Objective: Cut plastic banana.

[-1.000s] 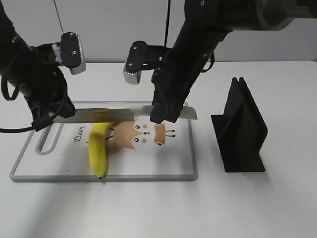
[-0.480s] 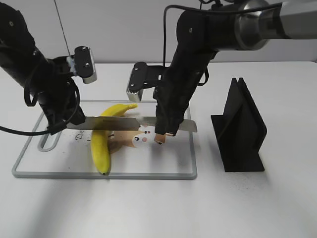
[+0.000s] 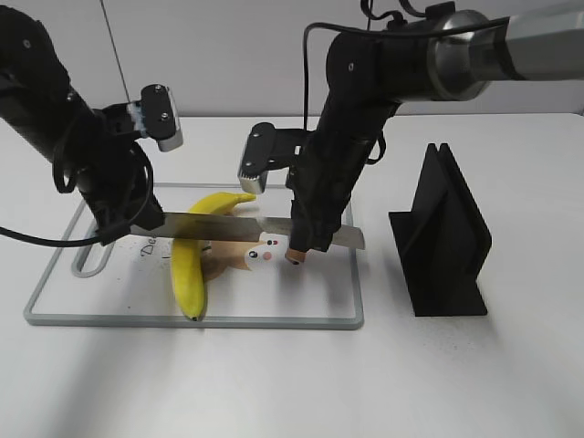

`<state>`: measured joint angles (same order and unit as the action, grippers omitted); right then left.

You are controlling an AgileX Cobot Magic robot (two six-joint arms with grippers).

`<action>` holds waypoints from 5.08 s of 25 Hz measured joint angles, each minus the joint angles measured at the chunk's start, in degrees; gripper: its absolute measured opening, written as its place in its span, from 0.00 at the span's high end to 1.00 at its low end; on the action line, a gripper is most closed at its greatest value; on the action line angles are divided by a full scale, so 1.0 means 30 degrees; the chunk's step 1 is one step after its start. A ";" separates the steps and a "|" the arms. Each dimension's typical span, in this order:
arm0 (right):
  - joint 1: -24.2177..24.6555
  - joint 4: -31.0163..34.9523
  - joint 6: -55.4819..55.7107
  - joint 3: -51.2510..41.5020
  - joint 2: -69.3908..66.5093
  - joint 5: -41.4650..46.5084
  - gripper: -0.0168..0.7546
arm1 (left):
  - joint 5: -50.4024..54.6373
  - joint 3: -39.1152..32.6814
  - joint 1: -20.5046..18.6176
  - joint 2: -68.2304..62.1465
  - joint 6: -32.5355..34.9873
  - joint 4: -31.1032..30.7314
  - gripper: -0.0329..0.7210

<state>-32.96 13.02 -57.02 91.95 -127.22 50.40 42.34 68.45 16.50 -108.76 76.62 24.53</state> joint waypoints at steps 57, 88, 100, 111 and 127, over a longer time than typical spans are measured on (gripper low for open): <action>0.0071 -0.1046 1.3445 0.3486 0.5491 0.5949 0.74 | 0.3352 -0.1456 -0.0286 0.9881 -1.8180 -0.7390 0.20; 0.4706 -0.2515 2.3467 -1.0919 1.6946 0.2045 0.74 | 0.4993 -0.8792 -0.4662 2.3085 -2.2613 -0.8552 0.21; 0.4706 -0.2537 2.4425 -1.2033 1.6946 0.1374 0.74 | 0.7555 -1.1489 -0.4662 3.2867 -2.3184 -0.8538 0.25; 0.4706 -0.2501 2.4465 -1.2033 1.5891 0.1098 0.75 | 0.8928 -1.2167 -0.4691 3.5927 -2.3246 -0.8454 0.26; 0.4706 -0.1891 2.4425 -1.2033 1.4435 0.0950 0.74 | 0.5998 -1.3129 -0.4691 3.5953 -2.3246 -0.7976 0.26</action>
<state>-18.84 7.35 16.26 55.85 -83.92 53.24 60.34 29.06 2.42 -0.90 6.88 0.60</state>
